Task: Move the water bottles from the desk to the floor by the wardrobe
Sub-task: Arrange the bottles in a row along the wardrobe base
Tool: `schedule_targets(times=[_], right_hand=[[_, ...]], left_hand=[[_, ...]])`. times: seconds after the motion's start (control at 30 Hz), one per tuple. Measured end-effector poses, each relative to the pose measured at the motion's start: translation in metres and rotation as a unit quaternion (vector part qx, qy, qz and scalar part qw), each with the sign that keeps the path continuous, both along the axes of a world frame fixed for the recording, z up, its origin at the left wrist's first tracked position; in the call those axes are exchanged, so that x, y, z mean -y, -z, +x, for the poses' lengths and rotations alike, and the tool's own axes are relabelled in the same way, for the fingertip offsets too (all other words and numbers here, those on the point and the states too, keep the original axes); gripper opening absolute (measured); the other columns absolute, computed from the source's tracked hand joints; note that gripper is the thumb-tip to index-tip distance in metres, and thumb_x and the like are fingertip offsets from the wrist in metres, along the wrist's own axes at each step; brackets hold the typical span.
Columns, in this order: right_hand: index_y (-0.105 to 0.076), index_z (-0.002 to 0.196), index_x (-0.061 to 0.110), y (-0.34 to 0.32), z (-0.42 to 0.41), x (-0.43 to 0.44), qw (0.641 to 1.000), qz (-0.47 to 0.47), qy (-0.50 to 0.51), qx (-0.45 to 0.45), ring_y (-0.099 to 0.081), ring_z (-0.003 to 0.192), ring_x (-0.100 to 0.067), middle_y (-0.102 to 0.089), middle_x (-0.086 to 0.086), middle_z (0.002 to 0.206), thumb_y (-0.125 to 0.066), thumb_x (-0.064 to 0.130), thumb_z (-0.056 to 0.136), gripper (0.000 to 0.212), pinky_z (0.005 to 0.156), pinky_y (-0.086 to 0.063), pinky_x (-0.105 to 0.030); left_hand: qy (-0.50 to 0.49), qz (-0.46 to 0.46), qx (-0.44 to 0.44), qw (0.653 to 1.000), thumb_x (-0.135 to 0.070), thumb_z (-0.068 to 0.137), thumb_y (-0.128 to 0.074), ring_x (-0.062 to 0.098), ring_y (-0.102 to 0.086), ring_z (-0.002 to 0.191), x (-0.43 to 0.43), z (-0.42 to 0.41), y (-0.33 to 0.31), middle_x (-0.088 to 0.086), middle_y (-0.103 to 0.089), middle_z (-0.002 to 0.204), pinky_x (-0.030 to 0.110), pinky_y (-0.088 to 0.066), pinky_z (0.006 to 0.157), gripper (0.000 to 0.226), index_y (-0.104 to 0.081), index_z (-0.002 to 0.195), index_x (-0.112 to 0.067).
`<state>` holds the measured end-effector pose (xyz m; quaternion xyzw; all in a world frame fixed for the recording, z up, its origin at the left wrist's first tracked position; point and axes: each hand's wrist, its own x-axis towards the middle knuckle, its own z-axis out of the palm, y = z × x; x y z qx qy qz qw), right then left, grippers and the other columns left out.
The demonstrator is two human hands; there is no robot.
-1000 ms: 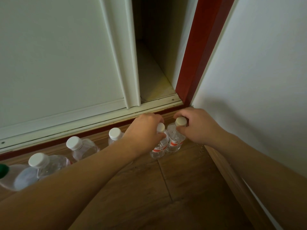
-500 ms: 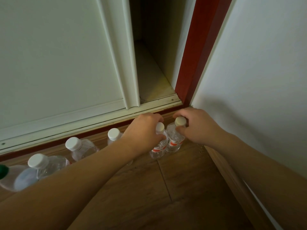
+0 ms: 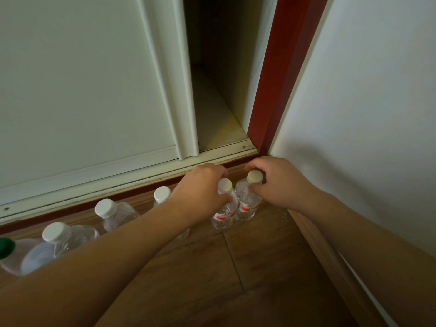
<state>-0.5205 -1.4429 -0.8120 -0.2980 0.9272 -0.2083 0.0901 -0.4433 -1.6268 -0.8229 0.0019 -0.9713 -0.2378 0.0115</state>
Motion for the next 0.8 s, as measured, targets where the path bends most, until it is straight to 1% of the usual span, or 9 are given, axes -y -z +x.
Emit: schedule_targets(times=[0.07, 0.17, 0.3, 0.37, 0.47, 0.53, 0.6, 0.7, 0.8], right_hand=[[-0.06, 0.126, 0.025, -0.002, 0.001, 0.001, 1.0, 0.0, 0.0, 0.0, -0.056, 0.106, -0.01, -0.063, 0.007, 0.12, -0.072, 0.025, 0.084, 0.043, 0.085, -0.039, -0.021], [-0.059, 0.129, 0.024, -0.004, 0.001, 0.002, 1.0, 0.001, 0.0, -0.002, -0.055, 0.11, -0.01, -0.063, 0.007, 0.124, -0.072, 0.026, 0.085, 0.046, 0.088, -0.04, -0.022], [-0.058, 0.131, 0.025, -0.009, 0.003, 0.003, 1.0, 0.0, 0.004, -0.004, -0.055, 0.112, -0.01, -0.062, 0.008, 0.126, -0.072, 0.026, 0.085, 0.048, 0.09, -0.042, -0.023], [-0.058, 0.131, 0.025, -0.012, 0.004, 0.004, 1.0, 0.0, 0.002, -0.007, -0.054, 0.108, -0.006, -0.062, 0.009, 0.125, -0.072, 0.026, 0.085, 0.048, 0.088, -0.041, -0.021], [-0.06, 0.128, 0.026, -0.018, 0.006, 0.007, 1.0, -0.005, -0.005, -0.01, -0.053, 0.103, -0.002, -0.063, 0.011, 0.118, -0.072, 0.026, 0.084, 0.045, 0.085, -0.041, -0.02], [-0.062, 0.125, 0.025, -0.024, 0.009, 0.011, 1.0, -0.013, -0.009, -0.008, -0.057, 0.103, -0.006, -0.064, 0.011, 0.113, -0.072, 0.024, 0.084, 0.042, 0.086, -0.044, -0.021], [-0.062, 0.125, 0.025, -0.029, 0.012, 0.016, 1.0, -0.016, -0.011, -0.011, -0.057, 0.102, -0.007, -0.064, 0.012, 0.111, -0.073, 0.024, 0.085, 0.041, 0.087, -0.046, -0.022], [-0.062, 0.124, 0.028, -0.034, 0.017, 0.027, 0.999, -0.019, -0.024, -0.027, -0.056, 0.099, -0.004, -0.063, 0.015, 0.11, -0.072, 0.026, 0.085, 0.04, 0.086, -0.046, -0.021], [-0.059, 0.127, 0.029, -0.041, 0.024, 0.04, 0.999, -0.021, -0.044, -0.019, -0.056, 0.101, -0.004, -0.062, 0.014, 0.114, -0.071, 0.026, 0.086, 0.043, 0.091, -0.05, -0.025]], left_hand=[[-0.001, 0.001, -0.002, 1.0, -0.037, 0.077, -0.077, 0.008, -0.056, 0.083, 0.0, 0.001, -0.001, -0.009, -0.062, 0.099, 0.024, -0.046, 0.068, 0.037, -0.063, 0.109, -0.025], [-0.007, 0.002, -0.003, 1.0, -0.037, 0.077, -0.077, 0.009, -0.058, 0.087, 0.0, 0.003, -0.004, -0.008, -0.063, 0.103, 0.028, -0.052, 0.074, 0.04, -0.063, 0.113, -0.025], [-0.013, 0.004, -0.002, 1.0, -0.039, 0.077, -0.078, 0.008, -0.057, 0.09, 0.002, 0.005, -0.009, -0.009, -0.063, 0.106, 0.023, -0.047, 0.074, 0.045, -0.061, 0.117, -0.025], [-0.015, 0.003, -0.004, 1.0, -0.041, 0.078, -0.078, 0.007, -0.056, 0.091, 0.003, 0.007, -0.01, -0.009, -0.063, 0.107, 0.022, -0.045, 0.075, 0.047, -0.061, 0.119, -0.026], [-0.015, -0.003, -0.006, 1.0, -0.042, 0.078, -0.077, 0.008, -0.056, 0.094, 0.005, 0.01, -0.015, -0.008, -0.062, 0.111, 0.024, -0.048, 0.079, 0.053, -0.059, 0.125, -0.025], [-0.014, -0.004, -0.011, 1.0, -0.042, 0.079, -0.076, 0.009, -0.057, 0.097, 0.007, 0.013, -0.018, -0.007, -0.062, 0.114, 0.026, -0.05, 0.082, 0.055, -0.058, 0.127, -0.024], [-0.017, -0.006, -0.015, 1.0, -0.042, 0.079, -0.076, 0.01, -0.057, 0.098, 0.009, 0.015, -0.022, -0.007, -0.062, 0.115, 0.025, -0.05, 0.083, 0.056, -0.057, 0.129, -0.024], [-0.022, -0.012, -0.025, 0.999, -0.042, 0.079, -0.075, 0.009, -0.057, 0.09, 0.015, 0.02, -0.028, -0.008, -0.063, 0.109, 0.022, -0.048, 0.078, 0.049, -0.061, 0.123, -0.025], [-0.036, -0.014, -0.024, 0.999, -0.04, 0.08, -0.076, 0.005, -0.053, 0.087, 0.027, 0.03, -0.035, -0.01, -0.061, 0.109, 0.019, -0.044, 0.077, 0.05, -0.059, 0.124, -0.026]])
